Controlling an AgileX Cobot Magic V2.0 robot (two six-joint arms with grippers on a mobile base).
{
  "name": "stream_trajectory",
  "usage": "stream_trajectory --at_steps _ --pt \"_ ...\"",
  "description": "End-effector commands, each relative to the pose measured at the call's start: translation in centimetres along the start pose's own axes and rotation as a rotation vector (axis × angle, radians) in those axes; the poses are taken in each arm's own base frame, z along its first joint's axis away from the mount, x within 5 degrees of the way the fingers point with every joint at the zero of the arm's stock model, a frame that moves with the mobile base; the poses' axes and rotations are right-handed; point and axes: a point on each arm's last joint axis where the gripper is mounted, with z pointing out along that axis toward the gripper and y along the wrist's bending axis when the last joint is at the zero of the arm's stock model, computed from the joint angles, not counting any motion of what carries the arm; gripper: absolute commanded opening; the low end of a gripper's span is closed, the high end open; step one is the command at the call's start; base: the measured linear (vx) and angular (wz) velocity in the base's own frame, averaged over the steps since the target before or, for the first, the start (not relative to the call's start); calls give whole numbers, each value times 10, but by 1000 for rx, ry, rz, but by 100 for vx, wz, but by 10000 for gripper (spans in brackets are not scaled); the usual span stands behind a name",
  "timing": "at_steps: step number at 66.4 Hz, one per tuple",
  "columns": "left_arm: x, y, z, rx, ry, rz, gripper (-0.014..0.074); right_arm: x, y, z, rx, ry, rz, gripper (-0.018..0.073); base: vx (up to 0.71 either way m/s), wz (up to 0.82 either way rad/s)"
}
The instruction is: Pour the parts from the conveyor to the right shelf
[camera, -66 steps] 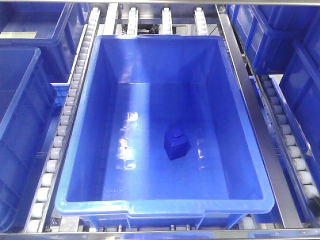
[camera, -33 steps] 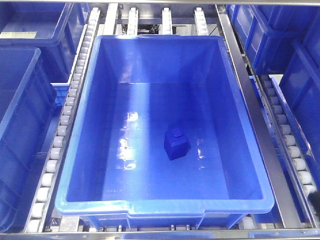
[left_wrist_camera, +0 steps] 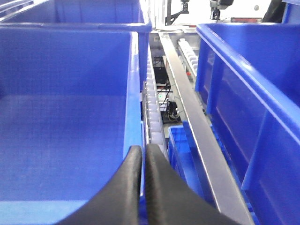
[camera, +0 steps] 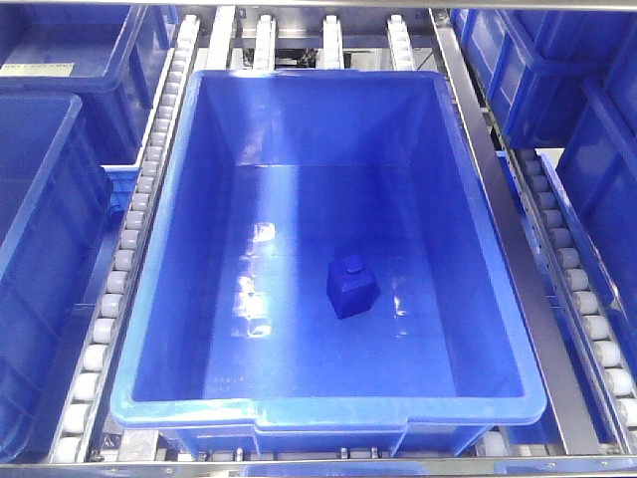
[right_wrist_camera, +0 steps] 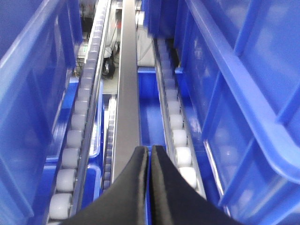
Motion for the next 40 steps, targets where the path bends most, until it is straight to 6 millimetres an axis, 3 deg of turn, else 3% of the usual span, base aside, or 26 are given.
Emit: stream_trajectory --at_steps 1,6,40 --pt "-13 0 0 0 -80 -17 -6 -3 0 1 -3 -83 -7 -8 0 0" --pt "-13 0 0 0 -80 -17 -6 21 3 10 -32 -43 -12 -8 0 0" --pt "-13 0 0 0 -80 -17 -6 18 6 9 -92 -54 -26 -7 0 0"
